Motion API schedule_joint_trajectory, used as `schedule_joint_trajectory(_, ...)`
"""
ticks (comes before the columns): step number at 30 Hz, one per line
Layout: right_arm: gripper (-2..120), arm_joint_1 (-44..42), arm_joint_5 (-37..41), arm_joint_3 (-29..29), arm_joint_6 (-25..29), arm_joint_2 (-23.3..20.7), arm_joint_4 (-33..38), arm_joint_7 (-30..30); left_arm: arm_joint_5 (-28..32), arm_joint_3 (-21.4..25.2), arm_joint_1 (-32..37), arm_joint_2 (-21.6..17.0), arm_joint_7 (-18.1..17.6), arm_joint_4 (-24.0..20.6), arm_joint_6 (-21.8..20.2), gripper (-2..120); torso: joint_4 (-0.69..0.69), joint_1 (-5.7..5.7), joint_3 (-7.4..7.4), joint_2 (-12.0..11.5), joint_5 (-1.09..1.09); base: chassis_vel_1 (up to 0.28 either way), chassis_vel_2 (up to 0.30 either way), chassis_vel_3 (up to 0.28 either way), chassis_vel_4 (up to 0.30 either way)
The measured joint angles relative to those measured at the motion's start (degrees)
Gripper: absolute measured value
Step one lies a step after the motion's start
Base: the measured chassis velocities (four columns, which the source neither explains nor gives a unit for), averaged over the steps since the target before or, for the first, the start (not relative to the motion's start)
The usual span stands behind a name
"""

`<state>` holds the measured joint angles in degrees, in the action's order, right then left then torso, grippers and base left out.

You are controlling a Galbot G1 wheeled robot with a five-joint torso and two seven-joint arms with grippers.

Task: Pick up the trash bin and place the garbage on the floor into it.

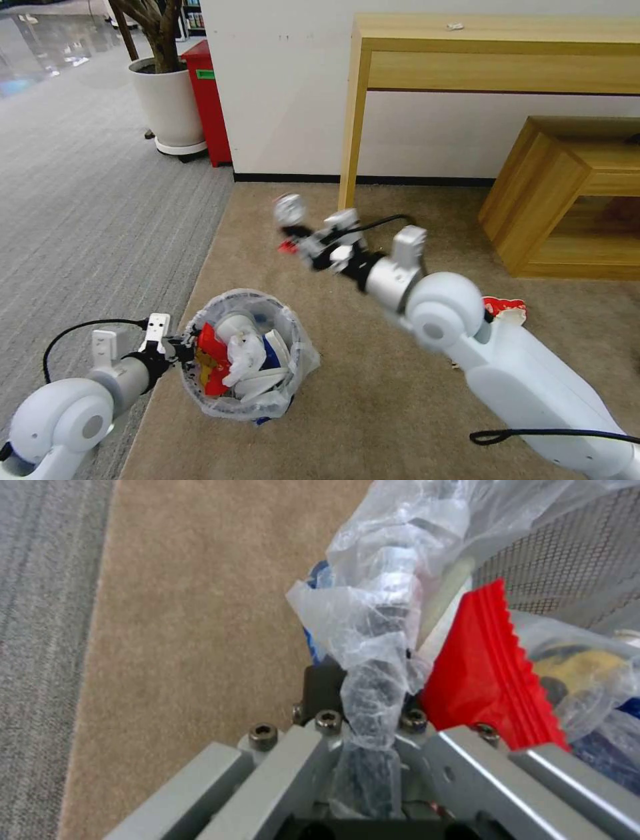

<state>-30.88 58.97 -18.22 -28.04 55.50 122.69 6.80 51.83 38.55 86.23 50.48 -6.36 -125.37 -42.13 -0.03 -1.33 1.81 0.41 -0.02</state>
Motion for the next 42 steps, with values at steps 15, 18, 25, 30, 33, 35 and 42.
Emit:
schedule_joint_trajectory(15, 32, 1.5, -3.6, -8.6, -8.6, -3.1, 1.8, 3.2, 0.0, 2.3, 1.1, -0.1, 1.4, -0.6, 0.0, 0, -0.01, 0.0, 0.0, 0.0, 0.01, 0.0, 0.0, 0.0, 0.0)
schedule_joint_trajectory(18, 40, 1.4, -3.8, -8.7, -8.8, -3.5, 2.0, 3.6, 0.0, 2.6, 1.2, 0.0, 1.7, -0.6, 0.0, 0, -0.01, 0.0, 0.0, 0.0, 0.01, 0.0, 0.0, 0.0, 0.0)
schedule_joint_trajectory(25, 70, 0.8, -3.8, -8.1, -8.6, -4.3, 2.7, 4.7, -0.7, 2.8, 1.3, 1.2, 2.5, -0.3, 0.0, 0, -0.01, 0.0, 0.0, 0.0, 0.01, 0.0, 0.0, 0.0, 0.0)
schedule_joint_trajectory(30, 89, 0.3, -3.3, -6.7, -7.2, -4.4, 3.0, 5.5, -0.9, 3.2, 1.5, 1.7, 2.6, -0.3, 0.0, 0, -0.01, 0.0, 0.0, 0.0, 0.0, 0.0, 0.0, 0.0, 0.0)
schedule_joint_trajectory(33, 96, -0.2, -2.6, -4.9, -5.8, -4.2, 3.2, 6.5, -0.9, 3.8, 1.6, 2.0, 2.6, 0.1, 0.0, 0, -0.01, 0.0, 0.0, 0.0, 0.01, 0.0, 0.0, 0.0, 0.0)
schedule_joint_trajectory(35, 99, -0.6, -2.2, -3.4, -4.7, -4.1, 3.2, 7.1, -0.9, 4.2, 1.7, 2.3, 2.6, 0.4, 0.0, 0, -0.01, 0.0, 0.0, 0.0, 0.01, 0.0, 0.0, 0.0, 0.0)
schedule_joint_trajectory(42, 100, -7.3, -7.3, 6.2, 0.7, -4.6, 0.9, 9.2, -2.4, 6.0, 3.3, 4.8, 3.7, 0.7, 0.0, 0, 0.0, 0.0, 0.0, 0.0, 0.0, 0.0, 0.0, 0.0, 0.0)
